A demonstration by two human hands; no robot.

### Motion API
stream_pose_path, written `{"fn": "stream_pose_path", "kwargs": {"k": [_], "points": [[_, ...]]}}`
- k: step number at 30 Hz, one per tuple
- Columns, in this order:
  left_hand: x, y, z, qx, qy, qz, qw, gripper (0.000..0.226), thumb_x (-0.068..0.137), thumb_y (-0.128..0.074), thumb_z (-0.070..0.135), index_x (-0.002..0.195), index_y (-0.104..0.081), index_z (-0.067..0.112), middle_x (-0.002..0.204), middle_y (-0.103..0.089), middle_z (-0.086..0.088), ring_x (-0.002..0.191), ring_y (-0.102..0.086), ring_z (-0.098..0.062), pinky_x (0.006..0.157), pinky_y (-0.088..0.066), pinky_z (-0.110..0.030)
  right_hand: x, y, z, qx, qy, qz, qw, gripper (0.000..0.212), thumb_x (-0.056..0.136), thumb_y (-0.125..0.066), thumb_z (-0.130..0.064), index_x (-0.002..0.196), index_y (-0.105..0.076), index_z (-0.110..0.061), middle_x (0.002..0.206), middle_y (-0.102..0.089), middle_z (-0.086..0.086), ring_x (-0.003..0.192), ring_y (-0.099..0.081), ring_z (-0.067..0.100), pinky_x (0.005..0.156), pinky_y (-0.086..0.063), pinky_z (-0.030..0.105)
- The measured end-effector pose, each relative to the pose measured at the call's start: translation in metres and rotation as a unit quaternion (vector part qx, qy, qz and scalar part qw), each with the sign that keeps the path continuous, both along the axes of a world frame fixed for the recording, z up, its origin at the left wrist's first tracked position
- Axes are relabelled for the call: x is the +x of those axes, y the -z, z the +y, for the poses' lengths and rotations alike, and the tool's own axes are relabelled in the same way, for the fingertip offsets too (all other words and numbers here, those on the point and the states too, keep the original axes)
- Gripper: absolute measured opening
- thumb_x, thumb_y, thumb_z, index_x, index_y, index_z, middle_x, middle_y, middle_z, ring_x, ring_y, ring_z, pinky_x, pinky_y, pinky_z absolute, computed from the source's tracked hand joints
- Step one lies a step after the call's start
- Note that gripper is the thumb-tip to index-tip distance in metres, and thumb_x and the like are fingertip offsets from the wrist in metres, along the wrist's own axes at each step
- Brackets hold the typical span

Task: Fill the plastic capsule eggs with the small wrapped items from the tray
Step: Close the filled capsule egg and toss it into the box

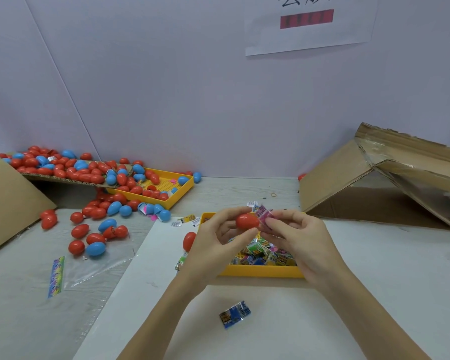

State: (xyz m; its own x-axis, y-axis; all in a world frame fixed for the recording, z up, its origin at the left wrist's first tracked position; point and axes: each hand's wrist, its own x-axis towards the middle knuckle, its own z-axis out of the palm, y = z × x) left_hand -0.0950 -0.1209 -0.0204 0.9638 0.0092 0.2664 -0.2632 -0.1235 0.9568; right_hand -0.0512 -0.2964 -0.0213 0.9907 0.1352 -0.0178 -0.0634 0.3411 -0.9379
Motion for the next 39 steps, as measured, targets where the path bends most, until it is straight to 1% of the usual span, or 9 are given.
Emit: {"fn": "stream_pose_path", "kwargs": {"k": [3,5,10,14,17,24,30,35,39], "points": [[0.0,-0.001,0.0,-0.032,-0.015,0.009,0.999,0.03,0.094,-0.071,0.022,0.123,-0.068,0.029,0.111,-0.074,0.008,0.109,-0.07,-0.013,0.086,-0.056,-0.021,-0.001,-0.002,0.001,-0.047,-0.001,-0.032,0.998,0.018,0.086,-0.079,-0.017,0.097,-0.076,-0.003,0.088,-0.079,0.014,0.087,-0.078,0.024,0.075,-0.063,0.029],[0.0,-0.002,0.001,-0.052,-0.019,0.004,0.998,0.029,0.095,-0.071,0.016,0.12,-0.069,0.029,0.109,-0.074,0.008,0.108,-0.071,-0.015,0.085,-0.056,-0.02,-0.002,-0.001,0.001,-0.056,-0.002,-0.043,0.997,0.018,0.088,-0.078,-0.02,0.097,-0.077,-0.004,0.086,-0.079,0.012,0.086,-0.078,0.023,0.073,-0.062,0.025],[0.001,-0.002,0.003,-0.048,-0.042,-0.028,0.998,0.033,0.092,-0.071,0.003,0.118,-0.07,0.023,0.107,-0.077,0.002,0.106,-0.072,-0.016,0.089,-0.058,-0.024,-0.003,-0.001,0.001,-0.066,-0.001,-0.058,0.996,0.018,0.088,-0.077,-0.021,0.097,-0.077,-0.005,0.085,-0.079,0.013,0.084,-0.078,0.025,0.071,-0.061,0.024],[0.0,-0.001,0.001,-0.047,-0.038,-0.012,0.998,0.025,0.092,-0.073,0.014,0.116,-0.073,0.024,0.109,-0.076,-0.002,0.102,-0.073,-0.016,0.081,-0.057,-0.02,-0.004,-0.002,0.002,-0.066,0.001,-0.072,0.995,0.015,0.089,-0.076,-0.019,0.099,-0.077,-0.007,0.086,-0.079,0.012,0.086,-0.078,0.024,0.074,-0.063,0.026],[0.0,0.0,-0.002,-0.034,-0.059,-0.025,0.997,0.016,0.095,-0.068,0.019,0.109,-0.075,0.022,0.114,-0.073,-0.003,0.103,-0.073,-0.015,0.084,-0.056,-0.02,-0.005,-0.002,0.003,-0.064,0.0,-0.08,0.995,0.013,0.087,-0.077,-0.014,0.098,-0.078,-0.007,0.087,-0.079,0.011,0.085,-0.078,0.024,0.073,-0.062,0.025],[0.0,0.003,-0.007,-0.072,-0.072,-0.031,0.994,0.038,0.091,-0.075,0.015,0.124,-0.064,0.028,0.114,-0.072,0.014,0.105,-0.072,-0.01,0.079,-0.056,-0.017,-0.007,0.001,0.008,-0.092,0.0,-0.113,0.989,0.02,0.082,-0.082,-0.007,0.101,-0.075,-0.009,0.092,-0.079,0.004,0.089,-0.077,0.019,0.075,-0.06,0.022],[0.001,0.004,-0.006,-0.065,-0.072,-0.02,0.995,0.028,0.091,-0.075,0.017,0.118,-0.069,0.025,0.11,-0.074,0.012,0.107,-0.071,-0.01,0.081,-0.056,-0.017,-0.006,0.001,0.009,-0.091,0.018,-0.145,0.985,0.02,0.086,-0.08,-0.007,0.103,-0.076,-0.014,0.095,-0.08,0.001,0.091,-0.076,0.016,0.08,-0.06,0.023],[0.003,0.006,-0.005,-0.057,-0.074,-0.011,0.996,0.028,0.091,-0.074,0.021,0.118,-0.069,0.029,0.109,-0.074,0.012,0.107,-0.071,-0.01,0.086,-0.058,-0.022,-0.006,0.001,0.007,-0.071,0.039,-0.136,0.987,0.008,0.09,-0.075,-0.011,0.097,-0.078,-0.011,0.087,-0.079,0.005,0.083,-0.077,0.019,0.071,-0.059,0.02],[0.004,0.009,-0.006,-0.033,-0.071,-0.009,0.997,0.03,0.09,-0.074,0.024,0.118,-0.069,0.032,0.11,-0.073,0.015,0.108,-0.069,-0.007,0.089,-0.058,-0.023,-0.005,0.001,0.006,-0.078,0.04,-0.117,0.989,0.008,0.092,-0.073,-0.016,0.098,-0.077,-0.012,0.085,-0.079,0.005,0.081,-0.077,0.019,0.07,-0.06,0.021]]}}
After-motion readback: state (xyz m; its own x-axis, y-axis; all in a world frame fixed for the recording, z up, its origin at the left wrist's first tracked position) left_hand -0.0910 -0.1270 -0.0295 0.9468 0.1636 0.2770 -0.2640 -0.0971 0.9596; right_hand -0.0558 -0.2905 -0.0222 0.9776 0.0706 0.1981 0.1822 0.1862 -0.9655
